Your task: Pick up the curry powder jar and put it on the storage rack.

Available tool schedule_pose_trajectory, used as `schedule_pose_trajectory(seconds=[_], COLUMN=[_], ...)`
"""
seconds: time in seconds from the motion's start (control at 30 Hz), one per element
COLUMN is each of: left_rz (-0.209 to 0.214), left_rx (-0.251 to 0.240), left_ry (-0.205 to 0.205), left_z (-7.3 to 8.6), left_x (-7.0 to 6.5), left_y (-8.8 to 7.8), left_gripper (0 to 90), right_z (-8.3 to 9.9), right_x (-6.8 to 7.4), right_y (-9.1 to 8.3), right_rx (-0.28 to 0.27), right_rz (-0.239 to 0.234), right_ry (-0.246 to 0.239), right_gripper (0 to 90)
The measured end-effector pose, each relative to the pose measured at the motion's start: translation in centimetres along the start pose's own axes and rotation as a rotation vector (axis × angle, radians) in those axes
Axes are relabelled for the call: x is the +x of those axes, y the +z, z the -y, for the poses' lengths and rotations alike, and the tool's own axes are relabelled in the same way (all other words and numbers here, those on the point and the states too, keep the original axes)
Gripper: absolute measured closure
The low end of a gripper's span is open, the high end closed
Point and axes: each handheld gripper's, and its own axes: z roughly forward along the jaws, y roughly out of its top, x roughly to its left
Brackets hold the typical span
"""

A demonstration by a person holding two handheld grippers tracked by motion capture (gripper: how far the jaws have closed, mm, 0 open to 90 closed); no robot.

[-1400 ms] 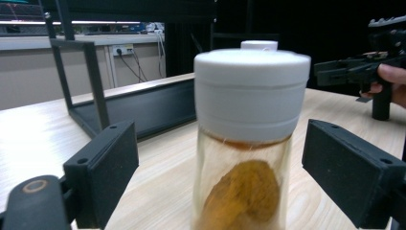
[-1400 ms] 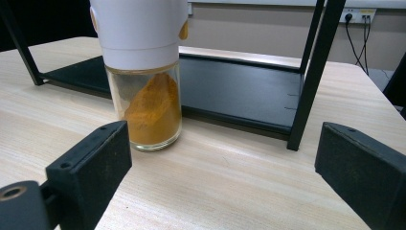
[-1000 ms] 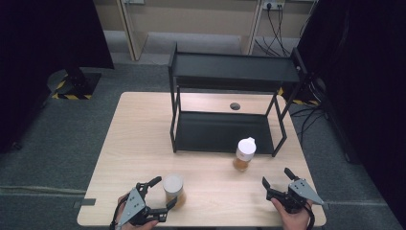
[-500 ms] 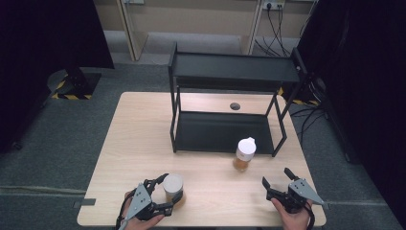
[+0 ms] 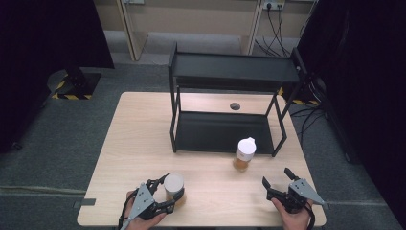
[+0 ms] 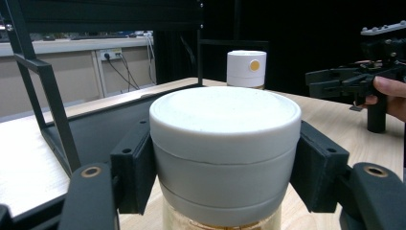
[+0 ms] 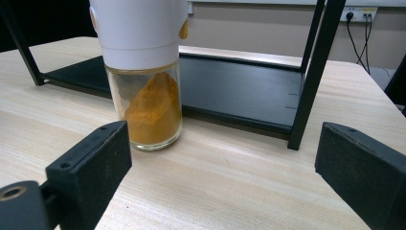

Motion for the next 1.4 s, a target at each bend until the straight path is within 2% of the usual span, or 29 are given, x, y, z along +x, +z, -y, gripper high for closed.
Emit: schedule_pose_trajectory(seconds=[0.27,0.57,0.83,1.4], left_rz=[-0.009,-0.031,-0.045,-0.122], left_rx=[-0.023,-0.057,-0.077,-0.133], left_ry=[-0.024,0.0,0.004,0.009], left_z=[-0.7,-2.6,-4.2,-6.8], left_x=[-0.3,-0.6,-0.5,-0.8], left_y=[0.4,1.0,1.4,2.6], left_gripper=[33.4,33.5,33.5,33.5], right_z=[0.0,-0.1,-0.1,-0.1], right_x=[0.0,0.0,0.0,0.0], right_y=[0.0,0.0,0.0,0.0], right_rx=[0.002,0.005,0.004,0.004], right_rz=[-0.001,0.0,-0.001,-0.002], right_ry=[-0.001,-0.002,-0.004,-0.006], right_gripper=[5.7,5.7,5.7,5.8])
